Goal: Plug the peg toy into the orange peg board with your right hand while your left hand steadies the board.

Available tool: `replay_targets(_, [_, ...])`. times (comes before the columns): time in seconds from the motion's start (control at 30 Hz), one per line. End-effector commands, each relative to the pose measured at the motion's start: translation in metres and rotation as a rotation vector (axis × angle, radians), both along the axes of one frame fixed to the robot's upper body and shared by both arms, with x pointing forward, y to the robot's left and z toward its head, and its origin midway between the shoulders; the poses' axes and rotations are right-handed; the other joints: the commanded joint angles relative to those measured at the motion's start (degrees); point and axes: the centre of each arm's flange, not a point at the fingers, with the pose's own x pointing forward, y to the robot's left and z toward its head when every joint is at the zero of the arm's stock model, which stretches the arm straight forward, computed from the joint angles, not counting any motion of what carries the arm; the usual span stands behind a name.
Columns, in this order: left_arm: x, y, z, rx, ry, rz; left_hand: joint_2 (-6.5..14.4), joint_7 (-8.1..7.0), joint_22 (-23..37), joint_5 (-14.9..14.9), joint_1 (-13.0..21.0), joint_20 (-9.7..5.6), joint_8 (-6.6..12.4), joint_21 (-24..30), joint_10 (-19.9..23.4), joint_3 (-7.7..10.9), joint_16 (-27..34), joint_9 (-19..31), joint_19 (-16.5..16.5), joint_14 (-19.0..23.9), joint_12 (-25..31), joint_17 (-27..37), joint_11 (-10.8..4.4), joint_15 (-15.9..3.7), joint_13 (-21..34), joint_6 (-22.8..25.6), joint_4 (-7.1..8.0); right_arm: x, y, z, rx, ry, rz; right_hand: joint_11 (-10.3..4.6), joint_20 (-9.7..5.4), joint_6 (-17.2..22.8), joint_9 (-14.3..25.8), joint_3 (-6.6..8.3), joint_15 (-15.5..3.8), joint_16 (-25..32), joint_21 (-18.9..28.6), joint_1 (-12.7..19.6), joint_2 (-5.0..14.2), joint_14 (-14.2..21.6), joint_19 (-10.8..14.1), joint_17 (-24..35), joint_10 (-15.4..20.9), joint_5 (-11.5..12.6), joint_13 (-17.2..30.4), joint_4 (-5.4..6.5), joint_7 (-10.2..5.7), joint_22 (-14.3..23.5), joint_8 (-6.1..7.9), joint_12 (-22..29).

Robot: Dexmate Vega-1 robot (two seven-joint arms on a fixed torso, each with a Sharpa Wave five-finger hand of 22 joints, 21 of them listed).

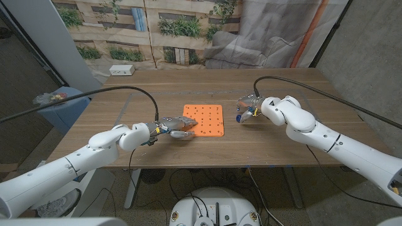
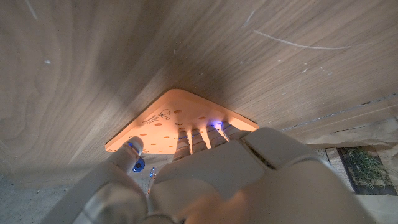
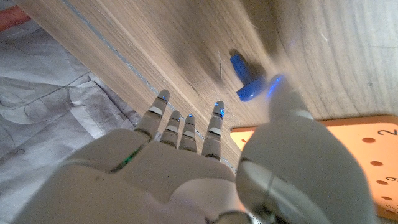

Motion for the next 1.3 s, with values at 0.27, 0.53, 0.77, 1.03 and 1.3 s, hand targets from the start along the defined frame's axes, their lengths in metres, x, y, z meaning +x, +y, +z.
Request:
replay_targets(0.27, [0.0004, 0.0002, -0.0008, -0.007, 0.003, 0.003, 5.8, -0.37, 0.2, -0.2, 0.6, -8.62, 0.44, -0.1, 0.9, 0.48, 0.3, 0.2, 0.4, 0.3, 0.4, 0.3, -0.21, -4.67, 0.1, 0.5, -0.01, 0.0070, -0.0021, -0.0088, 0.025, -0.016, 0.002, -0.06, -0.46, 3.3, 0.4, 0.83, -0.24, 0.8, 0.3, 1.4, 0.25, 1.0, 1.2, 0.5, 1.1, -0.4, 0.2, 0.00, -0.69, 0.0, 1.89, 0.5])
replay_targets(0.53, [0.0010, -0.0010, -0.0008, -0.006, 0.006, 0.002, 5.8, -0.29, 0.2, -0.2, 0.6, -8.58, 0.49, -0.1, 1.0, 0.62, 0.3, 0.2, 0.5, 0.4, 0.4, 0.3, -0.26, -4.67, 0.1, 0.7, -0.01, 0.0071, -0.0048, -0.0107, 0.053, -0.035, 0.024, -0.77, -1.13, 7.1, 0.5, 1.25, -1.11, 1.1, 0.4, 3.0, 0.30, 1.9, 2.1, 0.6, 2.4, -0.6, 0.3, -0.12, -1.58, 0.0, 3.86, 0.8])
replay_targets(0.77, [0.0013, -0.0015, -0.0010, -0.001, 0.014, 0.004, 5.8, -0.36, 0.2, -0.3, 0.6, -8.33, 0.49, -0.1, 1.1, 0.76, 0.3, 0.2, 0.5, 0.4, 0.5, 0.3, -0.06, -4.68, 0.2, 0.8, -0.04, 0.0077, -0.0058, -0.0106, 0.077, -0.042, 0.032, -1.36, -1.36, 9.7, 0.4, 1.41, -1.58, 1.5, 0.5, 4.0, 0.22, 2.7, 2.9, 0.8, 3.4, -0.9, 0.4, -0.09, -2.78, 0.0, 5.10, 1.0])
replay_targets(1.03, [0.0021, -0.0022, -0.0009, -0.006, 0.015, 0.006, 5.7, -0.33, 0.2, -0.3, 0.6, -8.19, 0.51, -0.1, 1.3, 0.92, 0.4, 0.2, 0.6, 0.6, 0.5, 0.3, -0.03, -4.65, 0.2, 1.0, -0.07, 0.0112, -0.0064, -0.0100, 0.094, -0.049, 0.040, -2.01, -1.70, 12.4, 0.2, 1.49, -2.24, 1.9, 0.5, 4.8, 0.17, 3.5, 3.6, 1.0, 4.4, -1.2, 0.4, 0.03, -3.50, 0.0, 6.41, 1.2])
replay_targets(1.3, [0.0045, -0.0021, 0.0002, -0.007, 0.022, 0.008, 5.7, -0.30, 0.2, -0.3, 0.6, -8.22, 0.55, 0.0, 1.5, 1.05, 0.4, 0.3, 0.8, 0.8, 0.5, 0.3, -0.11, -4.61, 0.2, 1.2, -0.09, 0.0128, -0.0071, -0.0101, 0.104, -0.054, 0.052, -2.28, -2.00, 13.9, 0.0, 1.56, -2.74, 2.2, 0.5, 5.5, 0.18, 3.9, 4.1, 1.2, 4.8, -1.5, 0.5, 0.06, -4.67, 0.1, 7.19, 1.1])
